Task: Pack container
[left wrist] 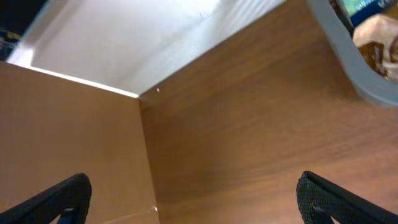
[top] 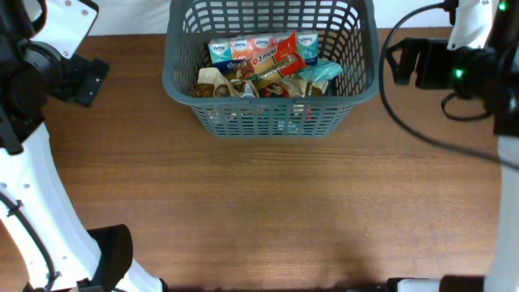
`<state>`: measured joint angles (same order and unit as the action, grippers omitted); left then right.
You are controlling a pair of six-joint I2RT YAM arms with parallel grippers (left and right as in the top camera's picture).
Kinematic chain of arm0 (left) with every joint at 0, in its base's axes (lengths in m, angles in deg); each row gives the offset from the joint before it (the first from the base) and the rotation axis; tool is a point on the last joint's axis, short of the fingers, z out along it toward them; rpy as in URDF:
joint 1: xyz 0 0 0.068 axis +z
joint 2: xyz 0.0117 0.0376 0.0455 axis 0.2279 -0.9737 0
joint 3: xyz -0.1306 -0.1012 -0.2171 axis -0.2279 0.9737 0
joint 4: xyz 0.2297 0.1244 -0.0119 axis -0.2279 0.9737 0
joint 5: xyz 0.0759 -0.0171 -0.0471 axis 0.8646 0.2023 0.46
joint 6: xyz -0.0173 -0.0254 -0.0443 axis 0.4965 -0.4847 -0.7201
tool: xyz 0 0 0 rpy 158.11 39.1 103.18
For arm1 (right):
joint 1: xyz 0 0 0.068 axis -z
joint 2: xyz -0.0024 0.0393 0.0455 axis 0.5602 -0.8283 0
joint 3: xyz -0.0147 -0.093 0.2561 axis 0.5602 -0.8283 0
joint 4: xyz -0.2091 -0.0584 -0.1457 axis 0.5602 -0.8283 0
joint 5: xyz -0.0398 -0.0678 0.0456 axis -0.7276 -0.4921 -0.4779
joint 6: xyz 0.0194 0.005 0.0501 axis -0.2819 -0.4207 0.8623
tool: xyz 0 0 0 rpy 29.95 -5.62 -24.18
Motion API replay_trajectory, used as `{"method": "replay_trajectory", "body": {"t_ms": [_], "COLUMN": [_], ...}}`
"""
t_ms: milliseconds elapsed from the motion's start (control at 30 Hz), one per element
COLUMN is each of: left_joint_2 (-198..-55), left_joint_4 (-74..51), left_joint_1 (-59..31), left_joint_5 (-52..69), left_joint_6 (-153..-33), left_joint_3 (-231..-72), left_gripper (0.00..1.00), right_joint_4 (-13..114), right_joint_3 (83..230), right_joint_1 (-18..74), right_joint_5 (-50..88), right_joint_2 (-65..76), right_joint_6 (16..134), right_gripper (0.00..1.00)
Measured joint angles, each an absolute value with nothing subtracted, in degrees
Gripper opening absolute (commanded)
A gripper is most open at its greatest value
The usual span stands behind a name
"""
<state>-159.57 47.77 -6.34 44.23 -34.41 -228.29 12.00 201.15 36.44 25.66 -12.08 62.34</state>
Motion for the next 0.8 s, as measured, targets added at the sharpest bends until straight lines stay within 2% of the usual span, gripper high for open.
{"method": "replay_trajectory", "body": {"t_ms": [133, 300, 567, 800], "left_joint_2": [-159.6, -159.6, -159.6, -159.6], "left_joint_4": [49.9, 50.3, 50.3, 50.4], "left_joint_1": [-6.3, -6.3, -6.3, -6.3], "left_joint_5": [44.2, 44.3, 44.2, 44.3], "left_joint_6": [-34.4, -34.4, -34.4, -34.4], "left_joint_3": [-228.3, -228.3, -228.3, -228.3], "left_gripper": [0.99, 0.99, 0.99, 0.99], "right_joint_4": [13.2, 25.1, 62.3, 71.1], "right_joint_3": [200.9, 191.4, 152.2, 130.1], "right_joint_1": [34.4, 34.3, 34.3, 34.3], "right_joint_5": [23.6, 16.1, 8.3, 6.9], "right_joint_2": [-5.8, 5.3, 26.5, 41.9], "right_joint_6": [59.7, 56.6, 55.8, 55.5], "right_gripper": [0.99, 0.99, 0.99, 0.99]}}
